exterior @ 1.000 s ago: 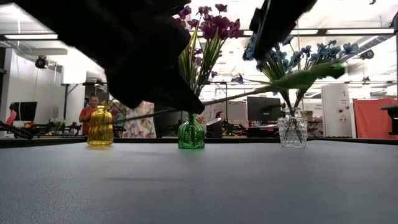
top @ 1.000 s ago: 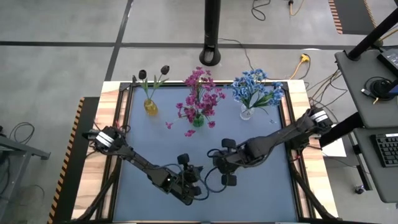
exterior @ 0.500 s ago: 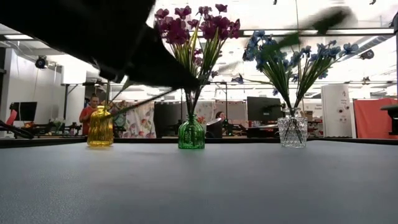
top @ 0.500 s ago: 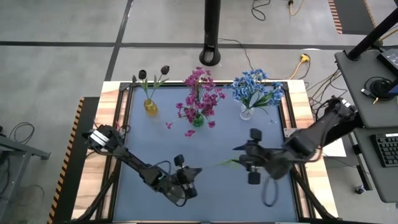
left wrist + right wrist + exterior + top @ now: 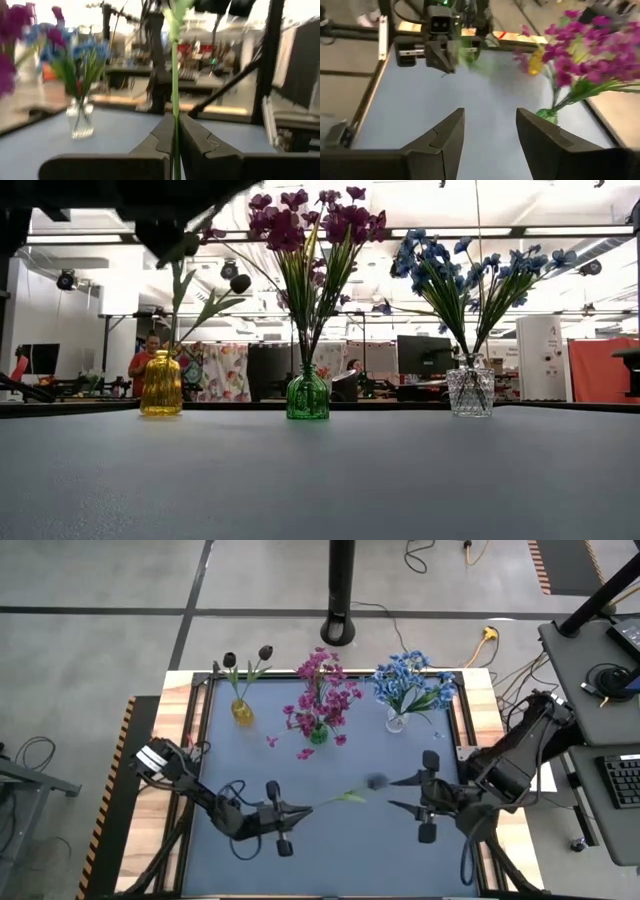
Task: Sort flowers into vase by color
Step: Put the black tulip into the yellow vase
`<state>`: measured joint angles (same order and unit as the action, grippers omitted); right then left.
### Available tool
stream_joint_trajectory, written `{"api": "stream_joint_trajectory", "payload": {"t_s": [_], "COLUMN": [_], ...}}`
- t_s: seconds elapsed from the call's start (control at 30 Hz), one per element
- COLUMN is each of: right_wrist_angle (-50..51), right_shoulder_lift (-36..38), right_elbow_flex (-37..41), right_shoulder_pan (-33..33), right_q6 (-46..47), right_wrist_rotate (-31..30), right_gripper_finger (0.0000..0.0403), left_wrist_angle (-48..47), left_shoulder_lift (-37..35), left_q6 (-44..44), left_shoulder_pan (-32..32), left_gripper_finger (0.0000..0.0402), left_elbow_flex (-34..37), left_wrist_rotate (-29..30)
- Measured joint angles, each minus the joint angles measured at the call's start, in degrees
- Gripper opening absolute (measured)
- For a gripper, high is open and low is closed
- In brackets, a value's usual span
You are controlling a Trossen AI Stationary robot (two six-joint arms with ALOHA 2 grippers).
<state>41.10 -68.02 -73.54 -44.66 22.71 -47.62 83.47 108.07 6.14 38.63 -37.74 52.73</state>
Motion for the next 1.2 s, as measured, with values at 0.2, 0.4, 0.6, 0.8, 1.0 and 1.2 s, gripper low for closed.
{"api": "stream_joint_trajectory", "payload": {"t_s": [0.2,0.4,0.6,0.8,1.0,1.2], "right_wrist_angle": [-1.34,-22.32,-66.03,-94.64,-101.32,-101.44], "right_shoulder_lift": [-0.41,-0.47,-2.06,-8.50,-16.92,-20.88], "right_elbow_flex": [4.03,15.14,28.80,34.56,31.72,27.31], "right_shoulder_pan": [-0.60,0.30,4.06,10.26,14.55,15.63], "right_q6": [0.24,-5.27,-22.39,-27.79,-28.84,-32.37], "right_wrist_rotate": [-7.50,-6.91,7.30,20.33,23.61,24.15], "right_gripper_finger": [0.0166,0.0172,0.0195,0.0213,0.0215,0.0213], "left_wrist_angle": [6.38,6.48,6.46,6.41,4.49,3.85], "left_shoulder_lift": [-0.11,0.43,0.87,0.87,0.89,0.89], "left_q6": [7.06,8.89,12.83,13.60,14.04,13.53], "left_shoulder_pan": [-1.04,-2.49,-2.91,-2.92,-3.50,-3.78], "left_gripper_finger": [0.0000,0.0000,0.0000,0.0000,0.0000,0.0000], "left_elbow_flex": [1.34,-1.75,-4.66,-6.07,-7.28,-7.02], "left_wrist_rotate": [-3.32,-8.79,-10.27,-10.27,-10.32,-10.23]}}
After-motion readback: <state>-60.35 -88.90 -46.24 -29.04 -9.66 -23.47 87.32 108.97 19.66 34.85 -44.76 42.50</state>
